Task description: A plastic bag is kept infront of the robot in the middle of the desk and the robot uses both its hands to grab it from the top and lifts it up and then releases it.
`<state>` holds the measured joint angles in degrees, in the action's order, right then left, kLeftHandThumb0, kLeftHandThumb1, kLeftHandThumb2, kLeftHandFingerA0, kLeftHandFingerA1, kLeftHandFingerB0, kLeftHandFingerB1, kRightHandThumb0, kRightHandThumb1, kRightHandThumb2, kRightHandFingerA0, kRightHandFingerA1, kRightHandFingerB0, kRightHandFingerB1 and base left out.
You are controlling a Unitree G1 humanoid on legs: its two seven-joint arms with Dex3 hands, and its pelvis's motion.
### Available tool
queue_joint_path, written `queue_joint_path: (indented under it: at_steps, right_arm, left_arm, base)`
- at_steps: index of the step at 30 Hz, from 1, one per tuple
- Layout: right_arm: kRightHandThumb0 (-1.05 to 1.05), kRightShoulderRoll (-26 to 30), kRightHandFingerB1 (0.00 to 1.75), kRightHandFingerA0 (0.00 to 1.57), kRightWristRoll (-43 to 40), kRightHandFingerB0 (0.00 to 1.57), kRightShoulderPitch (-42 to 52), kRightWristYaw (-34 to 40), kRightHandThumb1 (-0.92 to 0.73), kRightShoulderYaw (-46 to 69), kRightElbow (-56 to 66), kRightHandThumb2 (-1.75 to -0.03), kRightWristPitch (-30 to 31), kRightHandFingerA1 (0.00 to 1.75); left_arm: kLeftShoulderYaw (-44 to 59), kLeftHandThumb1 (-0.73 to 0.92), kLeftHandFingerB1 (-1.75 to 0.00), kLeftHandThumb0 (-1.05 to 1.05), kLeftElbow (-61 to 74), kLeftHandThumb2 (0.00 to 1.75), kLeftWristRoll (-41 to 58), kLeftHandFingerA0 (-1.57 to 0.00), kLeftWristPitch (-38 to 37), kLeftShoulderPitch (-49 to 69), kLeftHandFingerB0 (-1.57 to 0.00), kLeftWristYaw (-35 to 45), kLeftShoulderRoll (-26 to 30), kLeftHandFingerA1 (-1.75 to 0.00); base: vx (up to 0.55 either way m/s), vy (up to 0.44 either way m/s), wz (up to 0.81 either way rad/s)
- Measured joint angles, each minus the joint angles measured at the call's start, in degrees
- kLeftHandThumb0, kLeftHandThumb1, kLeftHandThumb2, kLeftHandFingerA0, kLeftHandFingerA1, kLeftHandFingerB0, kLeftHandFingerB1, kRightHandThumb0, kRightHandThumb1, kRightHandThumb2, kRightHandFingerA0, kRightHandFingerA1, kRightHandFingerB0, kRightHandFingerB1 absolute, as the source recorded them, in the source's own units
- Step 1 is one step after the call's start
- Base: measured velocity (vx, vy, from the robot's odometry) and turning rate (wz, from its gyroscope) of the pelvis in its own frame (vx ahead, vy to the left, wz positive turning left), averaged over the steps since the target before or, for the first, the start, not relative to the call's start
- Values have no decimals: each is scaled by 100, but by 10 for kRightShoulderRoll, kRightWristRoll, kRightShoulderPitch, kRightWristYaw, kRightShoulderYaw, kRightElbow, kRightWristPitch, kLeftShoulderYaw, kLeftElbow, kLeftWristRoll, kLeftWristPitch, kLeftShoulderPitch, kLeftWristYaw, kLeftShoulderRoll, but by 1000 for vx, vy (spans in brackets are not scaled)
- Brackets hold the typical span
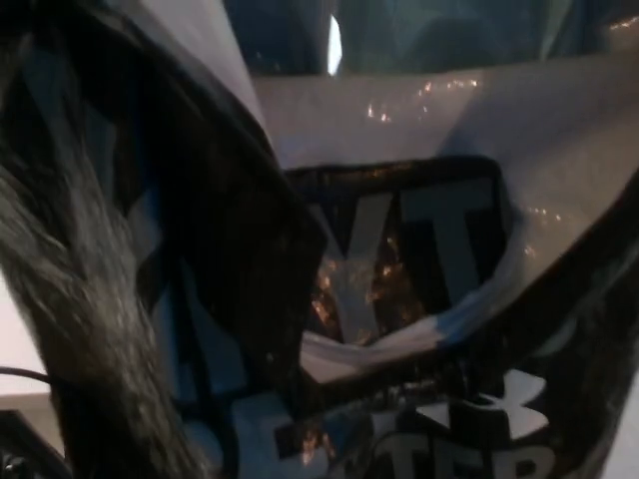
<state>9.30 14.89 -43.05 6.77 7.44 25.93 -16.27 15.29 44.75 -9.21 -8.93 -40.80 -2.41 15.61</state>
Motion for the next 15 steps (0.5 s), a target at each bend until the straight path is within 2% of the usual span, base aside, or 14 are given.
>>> queue_joint_path:
  at_steps: [6,9,11,12,14,15]
  right_arm:
    - [-40,-1,167,88,7,63,-10,1,-69,-2,-5,-60,9,175]
    - [-44,-1,163,84,4,59,-18,0,-73,-2,-21,-61,13,175]
    - [-44,4,162,82,4,59,-26,-2,-72,-2,-52,-61,14,175]
    - [-40,7,165,77,3,53,-29,-4,-72,-2,-68,-60,17,175]
    - [-40,14,167,76,-7,51,-44,-13,-71,-2,-110,-59,21,175]
    - [-44,16,168,76,-9,52,-47,-15,-71,-2,-119,-60,22,175]
  left_arm:
    - [-11,50,-59,-27,14,55,10,-94,17,-1,-84,2,-3,-175]
    - [-12,50,-59,-27,7,55,11,-94,17,-1,-83,2,-2,-175]
    - [-11,50,-59,-25,-15,55,12,-93,17,-4,-82,3,3,-175]
    - [-9,50,-59,-22,-29,55,14,-92,17,-7,-82,5,6,-175]
    - [-7,52,-58,-20,-67,55,18,-92,17,-18,-83,8,13,-175]
    - [-6,54,-56,-28,-76,56,18,-93,17,-20,-83,9,15,-175]
  base:
    - [0,0,0]
    - [0,0,0]
    - [0,0,0]
    - [0,0,0]
    - [0,0,0]
    - [0,0,0]
